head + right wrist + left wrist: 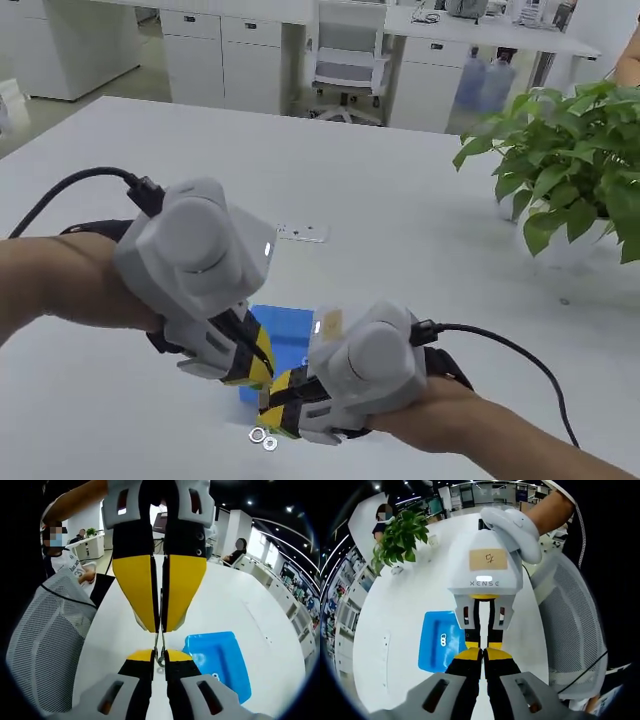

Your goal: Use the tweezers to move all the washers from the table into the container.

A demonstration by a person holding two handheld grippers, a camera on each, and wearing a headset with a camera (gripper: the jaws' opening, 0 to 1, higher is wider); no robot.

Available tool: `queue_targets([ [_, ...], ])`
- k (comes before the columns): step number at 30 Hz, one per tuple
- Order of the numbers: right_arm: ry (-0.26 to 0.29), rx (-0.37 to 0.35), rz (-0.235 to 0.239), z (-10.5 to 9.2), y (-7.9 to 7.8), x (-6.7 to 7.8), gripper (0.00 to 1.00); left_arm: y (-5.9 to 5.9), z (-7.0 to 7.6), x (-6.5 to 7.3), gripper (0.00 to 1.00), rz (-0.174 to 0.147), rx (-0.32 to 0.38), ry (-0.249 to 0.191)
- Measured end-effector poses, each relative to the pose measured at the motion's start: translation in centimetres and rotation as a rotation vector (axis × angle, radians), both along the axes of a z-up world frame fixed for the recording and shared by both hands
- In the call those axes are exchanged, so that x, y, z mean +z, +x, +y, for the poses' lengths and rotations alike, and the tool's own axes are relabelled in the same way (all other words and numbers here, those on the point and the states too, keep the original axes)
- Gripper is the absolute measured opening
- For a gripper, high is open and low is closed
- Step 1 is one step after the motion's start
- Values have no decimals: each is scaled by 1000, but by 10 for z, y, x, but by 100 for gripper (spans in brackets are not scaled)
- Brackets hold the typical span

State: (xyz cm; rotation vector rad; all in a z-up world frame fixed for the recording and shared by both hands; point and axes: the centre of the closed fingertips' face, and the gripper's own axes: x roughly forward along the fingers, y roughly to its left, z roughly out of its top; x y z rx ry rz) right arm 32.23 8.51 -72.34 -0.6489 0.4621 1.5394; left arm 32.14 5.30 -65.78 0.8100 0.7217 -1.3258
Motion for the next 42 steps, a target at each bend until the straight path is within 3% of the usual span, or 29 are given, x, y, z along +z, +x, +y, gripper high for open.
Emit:
queue_targets([
  [9,-4,-17,-26,-10,23,11,9,19,-11,12,5,-28,-20,1],
  [22,-5,-63,-41,-27,54,14,9,47,-29,14,5,-60,-62,-9],
  [32,-18,-96,-51,-39,74,4,9,66,-39,5,5,-68,-73,-28],
  [42,-25,-116,-28,-40,85,-13,9,77,-40,-11,5,-54,-75,-25],
])
